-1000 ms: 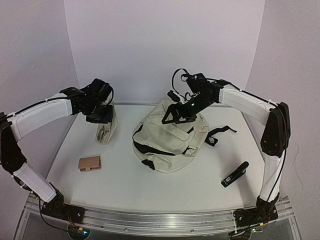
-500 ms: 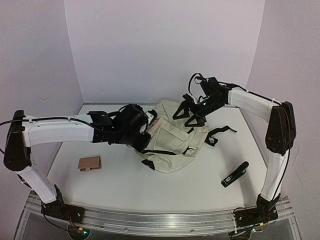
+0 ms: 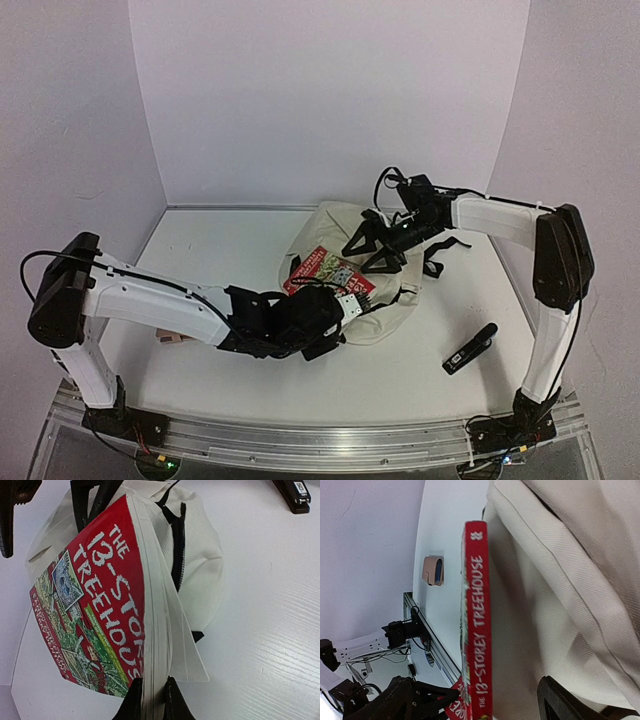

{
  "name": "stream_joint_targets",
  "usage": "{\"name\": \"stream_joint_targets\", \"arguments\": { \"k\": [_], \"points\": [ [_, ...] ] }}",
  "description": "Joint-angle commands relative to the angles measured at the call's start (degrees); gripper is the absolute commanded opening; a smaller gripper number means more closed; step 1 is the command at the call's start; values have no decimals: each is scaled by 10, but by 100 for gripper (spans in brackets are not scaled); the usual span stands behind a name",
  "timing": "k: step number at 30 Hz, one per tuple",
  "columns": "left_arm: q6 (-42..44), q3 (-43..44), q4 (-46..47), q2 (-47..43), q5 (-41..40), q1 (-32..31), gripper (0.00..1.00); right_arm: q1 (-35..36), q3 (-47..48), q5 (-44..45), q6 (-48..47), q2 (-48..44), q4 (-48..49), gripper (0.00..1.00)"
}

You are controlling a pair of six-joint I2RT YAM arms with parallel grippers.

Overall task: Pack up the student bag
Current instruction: Pick up the book from the center of the board.

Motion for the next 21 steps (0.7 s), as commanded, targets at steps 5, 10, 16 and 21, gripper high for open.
{"name": "stream_joint_targets", "arguments": {
  "k": [5, 10, 16, 21],
  "points": [
    [102, -25, 66, -50, -6, -6, 0, 45, 0, -29, -15, -10, 26, 79],
    [122, -40, 89, -63, -21, -14, 0, 59, -1, -30, -17, 4, 26, 62],
    [110, -40, 78, -64, -59, -14, 2, 58, 22, -39, -12, -3, 24, 20],
    [56, -34, 72, -76, -119, -14, 44, 31, 83, -46, 17, -13, 25, 0]
  ]
}}
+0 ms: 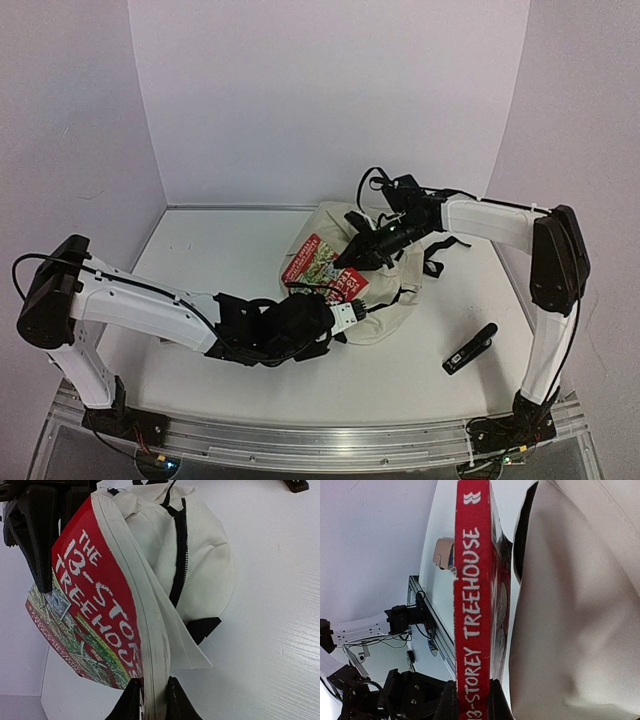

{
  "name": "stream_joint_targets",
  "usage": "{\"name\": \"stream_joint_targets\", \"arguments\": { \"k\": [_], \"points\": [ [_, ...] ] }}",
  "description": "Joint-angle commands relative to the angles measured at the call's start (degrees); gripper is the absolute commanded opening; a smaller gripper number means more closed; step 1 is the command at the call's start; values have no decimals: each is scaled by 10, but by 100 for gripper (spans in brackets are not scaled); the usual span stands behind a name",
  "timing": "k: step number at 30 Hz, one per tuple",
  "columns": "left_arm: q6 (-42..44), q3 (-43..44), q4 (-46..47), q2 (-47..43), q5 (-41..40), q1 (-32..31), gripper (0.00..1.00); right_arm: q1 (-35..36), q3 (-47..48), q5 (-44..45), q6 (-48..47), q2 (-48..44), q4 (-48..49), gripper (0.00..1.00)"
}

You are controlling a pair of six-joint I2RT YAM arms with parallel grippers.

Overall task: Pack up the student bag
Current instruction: Pick up the book from the center of the board.

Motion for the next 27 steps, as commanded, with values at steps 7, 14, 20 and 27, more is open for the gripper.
{"name": "stream_joint_targets", "arguments": {
  "k": [7, 14, 20, 27],
  "points": [
    [-166, -54, 151, -161, -66, 15, 93, -77, 189, -5, 60, -40, 25, 0],
    [-369, -151, 315, -277, 63, 70, 100, -101, 194, 60, 147, -77, 142, 0],
    [-460, -142, 444, -234, 104, 82, 100, -103, 111, 118, 254, -112, 303, 0],
    [-606, -137, 623, -142, 117, 106, 100, -101, 30, 145, 377, -121, 454, 0]
  ]
}}
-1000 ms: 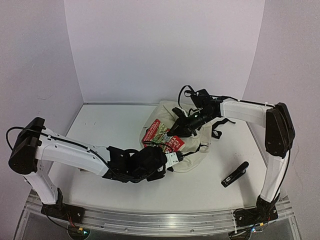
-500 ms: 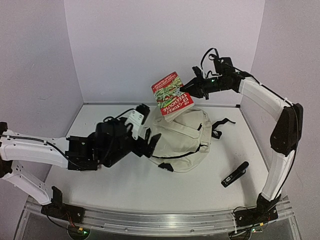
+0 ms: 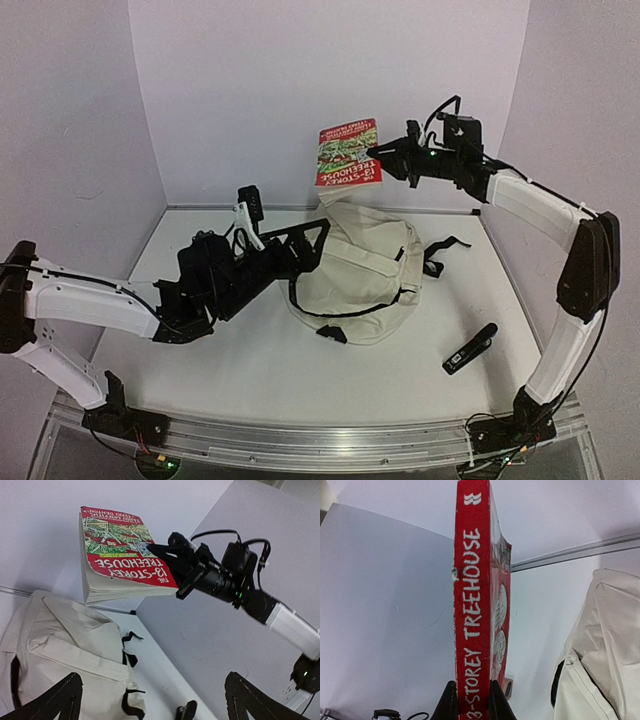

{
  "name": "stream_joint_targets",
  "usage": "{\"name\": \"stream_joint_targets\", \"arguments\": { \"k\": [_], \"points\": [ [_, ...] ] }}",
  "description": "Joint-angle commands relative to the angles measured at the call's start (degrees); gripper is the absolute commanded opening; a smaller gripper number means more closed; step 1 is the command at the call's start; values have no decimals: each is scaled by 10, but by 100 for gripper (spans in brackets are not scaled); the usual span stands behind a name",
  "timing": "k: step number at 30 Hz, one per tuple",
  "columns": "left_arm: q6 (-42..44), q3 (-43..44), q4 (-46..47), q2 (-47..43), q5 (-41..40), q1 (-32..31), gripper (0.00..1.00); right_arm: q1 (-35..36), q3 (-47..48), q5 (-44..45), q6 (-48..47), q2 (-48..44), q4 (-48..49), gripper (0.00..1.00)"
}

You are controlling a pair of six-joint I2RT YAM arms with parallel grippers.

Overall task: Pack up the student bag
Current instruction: Pick up the book from the center of the board.

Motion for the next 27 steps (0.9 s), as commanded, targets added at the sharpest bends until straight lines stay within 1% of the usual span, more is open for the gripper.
{"name": "stream_joint_targets", "arguments": {
  "k": [1, 4, 6, 9, 11, 19, 23, 27],
  "points": [
    [-125, 26, 161, 52, 15, 12, 100, 4, -46, 26, 118, -35, 178, 0],
    [-167, 52, 199, 97, 39, 19, 100, 4, -79, 28, 168, -38, 243, 0],
    [-200, 55, 257, 133, 60, 29, 100, 5, -96, 30, 183, -43, 274, 0],
    [-276, 58, 358, 187, 90, 52, 100, 7, -115, 30, 196, -51, 299, 0],
    [-297, 70, 394, 217, 99, 59, 100, 11, -129, 30, 199, -58, 308, 0],
    [-314, 122, 417, 265, 115, 65, 100, 33, -171, 25, 197, -72, 348, 0],
    [-346, 130, 435, 283, 111, 75, 100, 46, -186, 20, 197, -77, 369, 0],
    [-356, 136, 466, 298, 111, 83, 96, 54, -199, 17, 198, -79, 382, 0]
  ]
}}
